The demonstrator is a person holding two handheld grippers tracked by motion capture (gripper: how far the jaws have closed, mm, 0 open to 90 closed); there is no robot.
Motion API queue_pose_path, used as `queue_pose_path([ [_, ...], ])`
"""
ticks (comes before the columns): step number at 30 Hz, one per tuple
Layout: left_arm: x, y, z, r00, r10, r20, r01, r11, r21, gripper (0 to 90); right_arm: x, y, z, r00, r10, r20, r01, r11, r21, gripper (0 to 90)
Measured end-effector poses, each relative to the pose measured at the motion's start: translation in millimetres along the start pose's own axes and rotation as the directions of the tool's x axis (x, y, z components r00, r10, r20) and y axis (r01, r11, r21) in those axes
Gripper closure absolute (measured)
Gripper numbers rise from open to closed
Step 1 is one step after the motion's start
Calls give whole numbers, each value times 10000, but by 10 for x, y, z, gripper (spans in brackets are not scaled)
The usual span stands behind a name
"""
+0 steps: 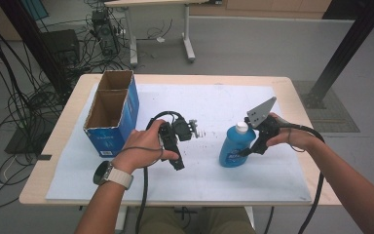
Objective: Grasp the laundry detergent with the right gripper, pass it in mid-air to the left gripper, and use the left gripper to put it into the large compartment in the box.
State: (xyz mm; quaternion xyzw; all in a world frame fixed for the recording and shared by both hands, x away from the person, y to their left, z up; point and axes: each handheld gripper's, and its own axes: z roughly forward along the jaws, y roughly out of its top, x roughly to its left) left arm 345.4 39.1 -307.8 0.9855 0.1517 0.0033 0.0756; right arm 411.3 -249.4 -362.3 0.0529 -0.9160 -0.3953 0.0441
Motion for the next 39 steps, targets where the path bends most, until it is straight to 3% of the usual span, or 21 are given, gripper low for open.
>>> queue_pose_path([
  [39,17,-6,26,10000,-46,64,46,10000,-12,125,-18,-37,39,9996,-196,-185,196,9998,23,356],
])
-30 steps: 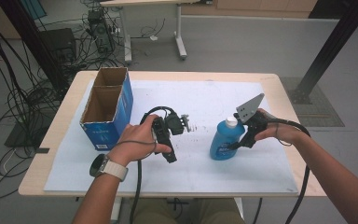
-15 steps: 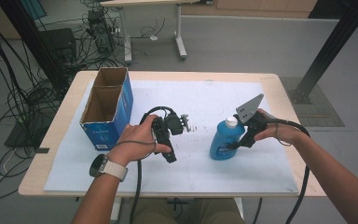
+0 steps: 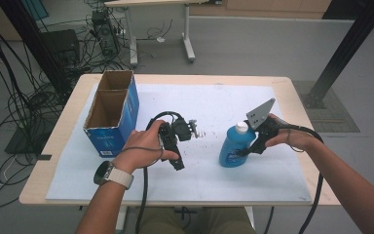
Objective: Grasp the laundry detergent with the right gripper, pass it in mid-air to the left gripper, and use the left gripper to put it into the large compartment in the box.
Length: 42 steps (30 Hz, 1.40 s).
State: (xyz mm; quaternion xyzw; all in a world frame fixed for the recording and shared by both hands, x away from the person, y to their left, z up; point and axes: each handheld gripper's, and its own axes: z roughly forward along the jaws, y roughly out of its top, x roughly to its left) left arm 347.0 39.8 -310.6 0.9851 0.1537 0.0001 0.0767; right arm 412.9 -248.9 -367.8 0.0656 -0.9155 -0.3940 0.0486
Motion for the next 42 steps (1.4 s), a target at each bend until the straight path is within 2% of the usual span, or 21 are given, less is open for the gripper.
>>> queue_pose_path([
  [24,4,-9,13,10000,-29,32,29,10000,-15,125,0,-15,23,9998,-198,-71,198,9998,59,423],
  [31,7,-14,14,10000,-40,39,40,10000,-25,125,-2,-42,25,9996,-266,-71,265,9995,-170,428],
  [42,4,-15,17,10000,-30,36,31,10000,-35,125,-3,-46,24,9994,-321,-101,319,9993,-185,430],
])
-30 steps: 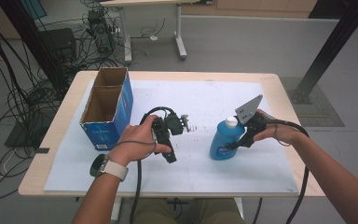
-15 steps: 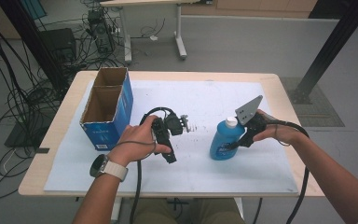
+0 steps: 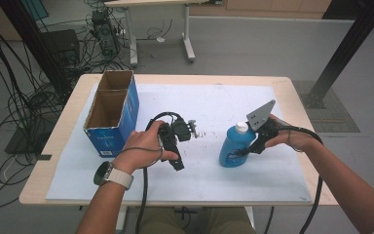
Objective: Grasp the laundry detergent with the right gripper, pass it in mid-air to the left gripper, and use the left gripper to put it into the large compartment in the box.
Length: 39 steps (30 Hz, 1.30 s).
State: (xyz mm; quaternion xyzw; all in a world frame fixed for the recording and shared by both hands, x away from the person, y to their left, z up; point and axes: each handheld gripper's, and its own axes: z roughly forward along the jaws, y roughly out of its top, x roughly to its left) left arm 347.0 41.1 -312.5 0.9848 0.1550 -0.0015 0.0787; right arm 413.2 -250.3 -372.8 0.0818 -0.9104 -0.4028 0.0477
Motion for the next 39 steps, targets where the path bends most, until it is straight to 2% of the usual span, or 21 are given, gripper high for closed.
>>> queue_pose_path([
  [13,-9,7,2,10000,5,4,-5,10000,-41,125,9,-11,1,9999,74,119,-73,9999,-99,442],
  [39,-12,4,-14,10000,-11,-18,11,10000,-31,125,-1,-10,2,9998,165,54,-164,9998,-82,445],
])
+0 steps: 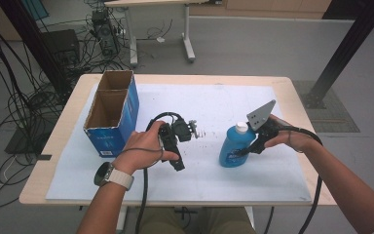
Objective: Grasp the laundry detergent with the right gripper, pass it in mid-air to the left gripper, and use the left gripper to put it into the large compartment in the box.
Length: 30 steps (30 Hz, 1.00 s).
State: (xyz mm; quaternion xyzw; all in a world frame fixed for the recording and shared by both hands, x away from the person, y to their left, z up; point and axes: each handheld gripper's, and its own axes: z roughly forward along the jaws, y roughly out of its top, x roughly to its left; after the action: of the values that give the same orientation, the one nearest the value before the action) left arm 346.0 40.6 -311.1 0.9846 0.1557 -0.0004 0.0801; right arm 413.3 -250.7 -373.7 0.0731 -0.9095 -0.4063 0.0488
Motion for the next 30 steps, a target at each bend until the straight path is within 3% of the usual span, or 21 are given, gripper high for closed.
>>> queue_pose_path([
  [30,0,-10,-38,10000,-29,-42,29,10000,-12,125,9,2,1,10000,22,64,-22,10000,19,441],
])
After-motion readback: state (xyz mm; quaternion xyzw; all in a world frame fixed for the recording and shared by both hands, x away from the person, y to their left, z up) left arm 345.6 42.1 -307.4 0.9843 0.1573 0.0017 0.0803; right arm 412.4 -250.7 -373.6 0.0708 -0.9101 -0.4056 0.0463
